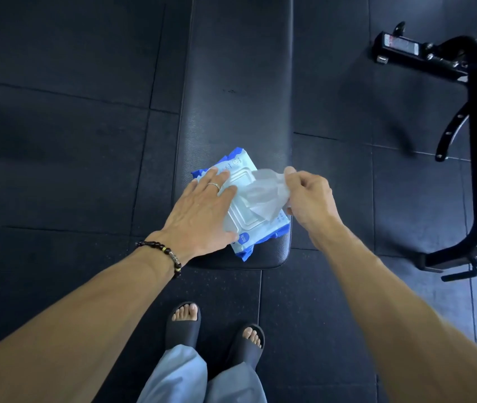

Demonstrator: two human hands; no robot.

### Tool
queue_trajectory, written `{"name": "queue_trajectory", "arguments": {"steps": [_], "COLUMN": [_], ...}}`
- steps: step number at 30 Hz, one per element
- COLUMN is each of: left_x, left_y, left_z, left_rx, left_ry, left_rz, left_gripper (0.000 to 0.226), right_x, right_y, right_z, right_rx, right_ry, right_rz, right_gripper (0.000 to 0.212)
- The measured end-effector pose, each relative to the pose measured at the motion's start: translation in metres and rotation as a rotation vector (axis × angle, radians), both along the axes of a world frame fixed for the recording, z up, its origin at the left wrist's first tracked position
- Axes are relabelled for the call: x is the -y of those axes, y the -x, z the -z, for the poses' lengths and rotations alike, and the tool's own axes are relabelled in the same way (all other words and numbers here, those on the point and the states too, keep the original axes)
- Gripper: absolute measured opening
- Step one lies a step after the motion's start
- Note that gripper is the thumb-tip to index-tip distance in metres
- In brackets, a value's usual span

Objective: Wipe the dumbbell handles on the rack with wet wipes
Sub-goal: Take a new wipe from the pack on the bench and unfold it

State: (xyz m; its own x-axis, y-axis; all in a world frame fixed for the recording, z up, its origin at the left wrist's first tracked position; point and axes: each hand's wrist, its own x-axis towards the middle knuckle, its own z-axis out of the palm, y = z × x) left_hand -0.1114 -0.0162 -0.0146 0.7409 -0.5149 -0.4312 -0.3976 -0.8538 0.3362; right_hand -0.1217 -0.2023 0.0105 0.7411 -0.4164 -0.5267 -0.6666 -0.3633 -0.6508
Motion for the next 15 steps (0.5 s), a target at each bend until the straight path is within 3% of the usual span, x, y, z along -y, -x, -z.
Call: {"name": "queue_trajectory", "arguments": {"steps": [3,5,7,10,15], "left_x": [0.001,0.0,-0.001,0.001,0.009], "left_y": [-0.001,-0.002,-0.002,-0.003,-0.008], "left_z": [-0.003,-0.002,0.0,0.0,-0.011], "left_rx": [-0.013,-0.011,-0.013,0.01,-0.038], "left_ry": [0.001,-0.004,-0.02,-0.049,-0.154], "left_rz": [0.002,0.002,0.011,0.042,0.08], "left_gripper": [0.081,0.079,0.079,0.077,0.069], "right_x": [-0.008,-0.012,-0.01,-0.007,0.006], "right_y": [0.002,0.005,0.006,0.007,-0.001], "right_z": [-0.005,-0.004,0.001,0.001,-0.031], "right_rx": [-0.009,-0.048,-0.032,0.091,0.084], "right_ry": [0.014,0.111,0.157,-0.008,-0.351], "right_rz": [0.01,-0.126,-0.122,0.081,0.346], "right_gripper": [0.057,0.07,0.051,0.018,0.017]}}
